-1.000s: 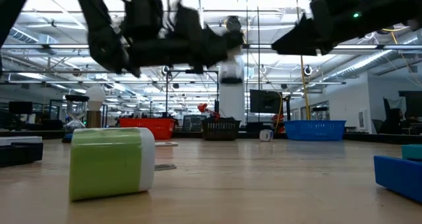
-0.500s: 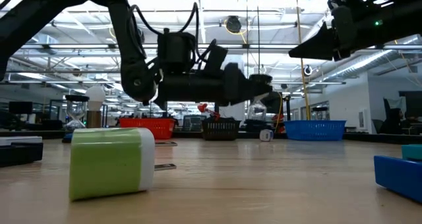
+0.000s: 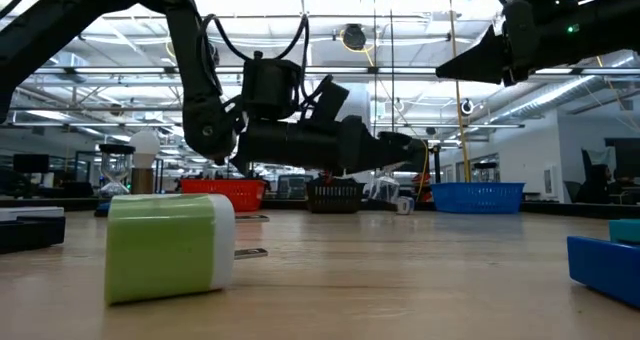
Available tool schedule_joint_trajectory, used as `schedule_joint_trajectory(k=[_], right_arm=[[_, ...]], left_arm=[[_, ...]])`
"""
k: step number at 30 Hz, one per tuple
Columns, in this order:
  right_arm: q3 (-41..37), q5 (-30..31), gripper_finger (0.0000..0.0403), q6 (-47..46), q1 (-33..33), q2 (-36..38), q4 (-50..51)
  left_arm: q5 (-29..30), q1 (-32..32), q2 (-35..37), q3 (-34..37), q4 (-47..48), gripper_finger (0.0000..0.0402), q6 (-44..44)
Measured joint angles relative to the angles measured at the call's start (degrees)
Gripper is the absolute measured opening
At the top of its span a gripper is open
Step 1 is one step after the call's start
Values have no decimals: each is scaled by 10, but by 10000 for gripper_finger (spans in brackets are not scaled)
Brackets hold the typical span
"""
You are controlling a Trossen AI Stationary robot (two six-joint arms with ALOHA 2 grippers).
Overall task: Pick & Place Office items
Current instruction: Put the white hourglass into the blue bin
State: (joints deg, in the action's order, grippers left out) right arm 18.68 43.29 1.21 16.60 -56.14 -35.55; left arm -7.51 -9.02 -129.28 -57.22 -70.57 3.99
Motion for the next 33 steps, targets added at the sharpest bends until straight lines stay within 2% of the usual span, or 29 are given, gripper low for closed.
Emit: schedule_joint_trajectory(k=[8, 14, 21, 26, 33], right_arm=[[0, -1, 1, 6, 0, 0, -2], [0, 0, 1, 7, 0, 0, -2], [0, -1, 1, 10, 0, 0, -2], [0, -1, 1, 10, 0, 0, -1], [0, -1, 1, 10, 0, 0, 7]], left_arm=[[-5, 0, -43, -29, -14, 173, -9], [-13, 0, -45, -35, -5, 174, -11], [6, 0, -51, -32, 31, 254, -14], [30, 0, -47, -34, 40, 265, -13], [30, 0, 0, -33, 143, 267, -3]])
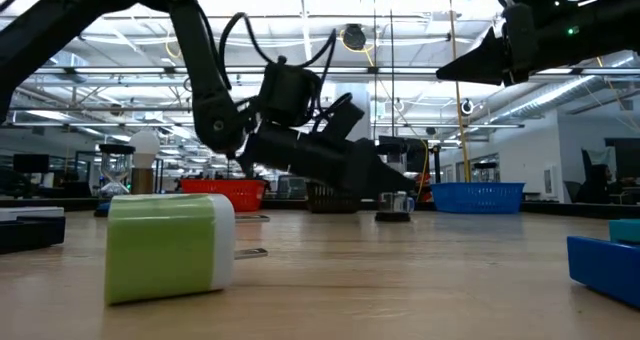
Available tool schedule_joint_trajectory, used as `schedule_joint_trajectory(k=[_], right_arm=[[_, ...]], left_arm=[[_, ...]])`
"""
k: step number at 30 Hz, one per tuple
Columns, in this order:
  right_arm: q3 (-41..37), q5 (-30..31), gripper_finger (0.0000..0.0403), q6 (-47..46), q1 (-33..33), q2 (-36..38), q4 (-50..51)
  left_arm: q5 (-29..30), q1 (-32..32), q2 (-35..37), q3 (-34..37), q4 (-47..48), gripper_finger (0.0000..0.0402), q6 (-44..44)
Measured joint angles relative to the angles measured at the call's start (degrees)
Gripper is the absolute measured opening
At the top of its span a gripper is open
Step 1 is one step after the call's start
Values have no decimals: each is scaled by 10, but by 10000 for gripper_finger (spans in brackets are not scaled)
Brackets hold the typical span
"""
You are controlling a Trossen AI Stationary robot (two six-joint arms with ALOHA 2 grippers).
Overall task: Pick & Place Office items
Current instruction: Put the white hourglass into the blue bin
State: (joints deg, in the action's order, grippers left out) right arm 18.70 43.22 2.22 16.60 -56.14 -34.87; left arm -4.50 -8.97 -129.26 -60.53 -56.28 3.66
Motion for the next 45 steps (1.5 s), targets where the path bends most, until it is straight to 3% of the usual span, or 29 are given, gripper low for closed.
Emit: schedule_joint_trajectory(k=[7, 27, 30, 37, 41, 45], right_arm=[[0, 0, 4, 0, 0, 0, 2], [0, 0, 4, 0, 0, 0, -2], [0, 0, 4, -9, 0, 0, -9], [0, 0, 4, -15, -1, 0, -9], [0, 0, 4, -22, -12, 0, -11], [0, 0, 4, -40, -26, 0, -11]], left_arm=[[0, 2, 57, 0, 118, 268, 23], [40, 32, 177, 1, 603, 261, 59], [12, 35, 182, 27, 593, 227, 58], [-36, 34, 195, 131, 452, 85, 46], [-59, 28, 241, 180, 416, 18, 42], [-47, 19, 312, 224, 424, 12, 42]])
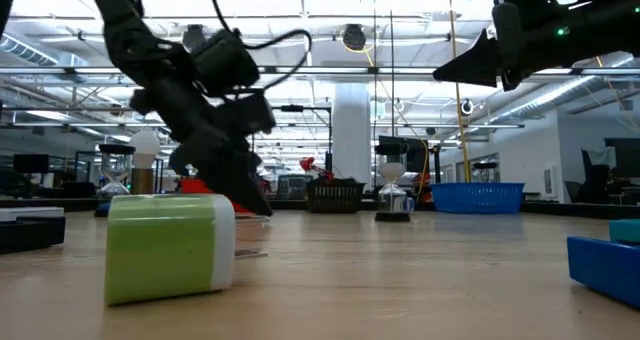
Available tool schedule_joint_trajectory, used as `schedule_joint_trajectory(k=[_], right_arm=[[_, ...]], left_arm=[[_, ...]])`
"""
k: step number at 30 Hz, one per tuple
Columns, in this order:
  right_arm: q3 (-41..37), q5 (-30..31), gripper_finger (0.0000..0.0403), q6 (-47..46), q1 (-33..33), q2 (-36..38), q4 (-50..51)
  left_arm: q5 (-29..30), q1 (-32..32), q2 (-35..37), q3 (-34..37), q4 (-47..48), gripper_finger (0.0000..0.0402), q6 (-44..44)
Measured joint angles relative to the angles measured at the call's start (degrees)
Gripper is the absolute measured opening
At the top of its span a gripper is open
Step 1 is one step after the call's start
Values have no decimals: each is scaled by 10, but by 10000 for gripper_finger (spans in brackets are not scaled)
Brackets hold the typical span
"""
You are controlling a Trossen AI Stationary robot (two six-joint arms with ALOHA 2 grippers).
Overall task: Pick & Place Office items
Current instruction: Put the white hourglass into the blue bin
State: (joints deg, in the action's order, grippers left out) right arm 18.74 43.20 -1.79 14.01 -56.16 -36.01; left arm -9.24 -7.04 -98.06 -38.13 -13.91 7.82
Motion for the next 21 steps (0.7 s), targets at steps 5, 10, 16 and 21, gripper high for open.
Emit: schedule_joint_trajectory(k=[5, 10, 16, 21], right_arm=[[0, -27, 4, -5, -23, -9, -12], [0, -89, 4, -6, -52, -34, -47], [0, -90, 4, -21, -69, -57, -50], [1, -90, 4, -21, -82, -65, -62]], left_arm=[[53, -13, 58, 27, -21, 27, -31], [63, -24, 62, 27, -26, 19, -38], [63, -31, 62, 92, -177, 10, -46], [64, -34, 62, 150, -301, 10, -54]])
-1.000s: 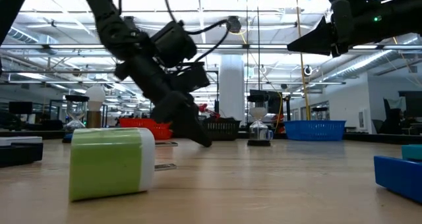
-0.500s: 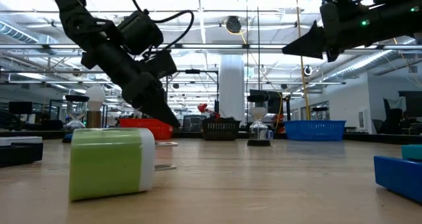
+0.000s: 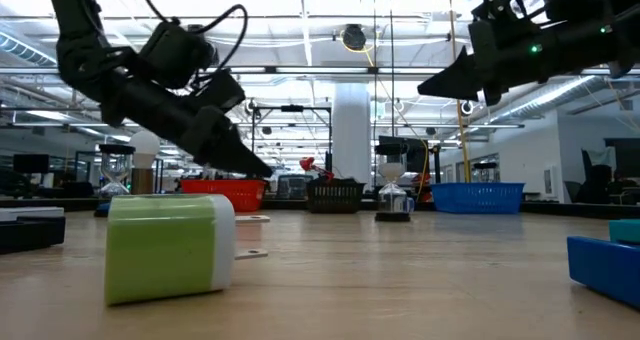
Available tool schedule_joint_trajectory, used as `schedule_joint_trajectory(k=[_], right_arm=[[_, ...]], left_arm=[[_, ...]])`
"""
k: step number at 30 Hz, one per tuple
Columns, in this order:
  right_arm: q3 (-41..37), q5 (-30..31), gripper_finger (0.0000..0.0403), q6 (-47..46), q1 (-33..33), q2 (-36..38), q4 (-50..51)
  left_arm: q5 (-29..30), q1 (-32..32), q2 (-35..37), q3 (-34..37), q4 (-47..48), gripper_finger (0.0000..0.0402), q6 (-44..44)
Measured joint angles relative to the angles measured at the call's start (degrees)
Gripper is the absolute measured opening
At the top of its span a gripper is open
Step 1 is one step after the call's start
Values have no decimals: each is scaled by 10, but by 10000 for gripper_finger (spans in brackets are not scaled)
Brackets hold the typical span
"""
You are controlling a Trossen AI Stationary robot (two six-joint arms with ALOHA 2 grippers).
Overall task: Pick & Place Office items
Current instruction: Put the white hourglass into the blue bin
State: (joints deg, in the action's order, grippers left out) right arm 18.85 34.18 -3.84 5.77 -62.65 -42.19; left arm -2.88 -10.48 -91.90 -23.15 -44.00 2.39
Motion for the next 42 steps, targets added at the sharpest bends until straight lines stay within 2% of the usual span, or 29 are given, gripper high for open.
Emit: schedule_joint_trajectory(k=[4, 10, 15, 19, 24, 29, 34, 42], right_arm=[[19, -2, 4, 0, -14, 0, 21], [74, -62, 4, -36, -49, -1, 124], [112, -114, 4, -78, -90, -3, 212], [125, -153, 4, -80, -114, -27, 226], [171, -203, 6, -87, -133, -96, 260], [245, -209, 28, -76, -141, -158, 329], [315, -210, 58, -51, -143, -199, 415], [371, -210, 112, -25, -144, -232, 502]], left_arm=[[0, 0, 0, 15, -35, 5, 2], [15, -6, 0, 15, -41, 29, 3], [15, -13, 0, 15, -41, 30, 2], [15, -16, 0, 15, -41, 24, 2], [15, -16, 0, 15, -42, 10, 1], [15, -14, 0, 15, -42, 5, 0], [15, -14, 0, 14, -40, 29, 1], [15, -14, 1, 14, -41, 44, 2]])
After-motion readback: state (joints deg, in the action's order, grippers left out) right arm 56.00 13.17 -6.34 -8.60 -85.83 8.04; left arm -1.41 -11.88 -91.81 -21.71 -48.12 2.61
